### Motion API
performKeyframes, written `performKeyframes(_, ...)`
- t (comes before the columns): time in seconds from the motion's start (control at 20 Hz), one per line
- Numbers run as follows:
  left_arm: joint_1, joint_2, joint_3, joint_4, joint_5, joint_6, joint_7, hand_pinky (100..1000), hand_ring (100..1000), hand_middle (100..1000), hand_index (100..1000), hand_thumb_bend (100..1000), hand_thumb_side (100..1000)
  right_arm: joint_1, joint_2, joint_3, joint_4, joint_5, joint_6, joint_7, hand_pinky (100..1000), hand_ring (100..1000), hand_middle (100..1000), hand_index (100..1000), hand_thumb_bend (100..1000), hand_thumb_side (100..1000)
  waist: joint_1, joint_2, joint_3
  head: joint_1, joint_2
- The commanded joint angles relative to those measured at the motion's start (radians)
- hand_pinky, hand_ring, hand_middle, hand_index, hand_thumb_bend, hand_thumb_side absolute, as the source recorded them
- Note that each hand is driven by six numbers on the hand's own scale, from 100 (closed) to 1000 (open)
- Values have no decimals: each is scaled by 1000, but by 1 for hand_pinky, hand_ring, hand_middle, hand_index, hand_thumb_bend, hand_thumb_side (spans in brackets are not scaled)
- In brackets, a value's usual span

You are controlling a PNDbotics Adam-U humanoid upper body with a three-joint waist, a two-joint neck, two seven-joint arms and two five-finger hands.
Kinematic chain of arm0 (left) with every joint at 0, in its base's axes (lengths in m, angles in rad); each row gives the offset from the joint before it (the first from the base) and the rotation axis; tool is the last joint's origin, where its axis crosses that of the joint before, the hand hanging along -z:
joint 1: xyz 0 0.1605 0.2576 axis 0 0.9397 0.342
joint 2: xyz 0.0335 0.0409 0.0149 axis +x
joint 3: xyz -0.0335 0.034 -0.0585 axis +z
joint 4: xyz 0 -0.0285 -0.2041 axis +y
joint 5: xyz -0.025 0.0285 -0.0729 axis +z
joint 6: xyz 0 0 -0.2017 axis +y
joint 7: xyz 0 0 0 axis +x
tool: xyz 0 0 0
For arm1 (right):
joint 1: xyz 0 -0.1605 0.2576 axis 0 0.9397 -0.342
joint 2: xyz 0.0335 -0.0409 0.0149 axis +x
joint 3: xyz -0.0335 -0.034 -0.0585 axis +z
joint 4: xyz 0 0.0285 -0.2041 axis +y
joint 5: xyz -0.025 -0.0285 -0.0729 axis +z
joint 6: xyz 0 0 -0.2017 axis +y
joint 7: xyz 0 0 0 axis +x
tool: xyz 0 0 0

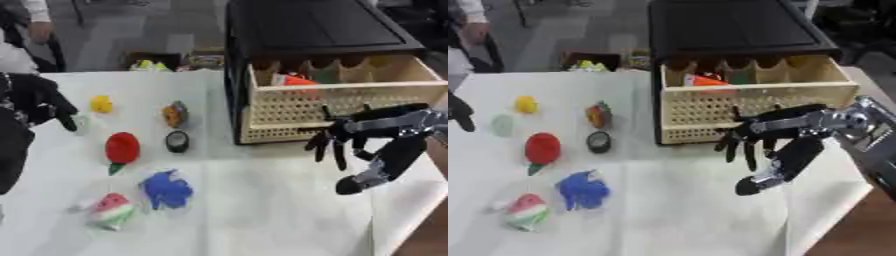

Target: Pick up objects from table and place into drawer.

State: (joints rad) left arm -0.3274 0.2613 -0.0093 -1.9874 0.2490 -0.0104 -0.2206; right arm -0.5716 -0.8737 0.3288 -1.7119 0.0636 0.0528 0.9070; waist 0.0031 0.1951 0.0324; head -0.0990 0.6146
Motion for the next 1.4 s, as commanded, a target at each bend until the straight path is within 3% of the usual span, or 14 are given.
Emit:
performKeyframes(0.05,-14,1,5,-13,-4,3,-6,430,530,493,635,100,864,-26,-16,-15,11,16,2,0,190,583,741,931,533,571,-1,-11,5,-4,-13)
performKeyframes(1.4,-11,-8,7,-13,-6,8,-21,435,532,494,633,100,869,-92,11,-24,109,32,-15,0,168,568,726,919,563,579,-1,-2,26,-10,-46)
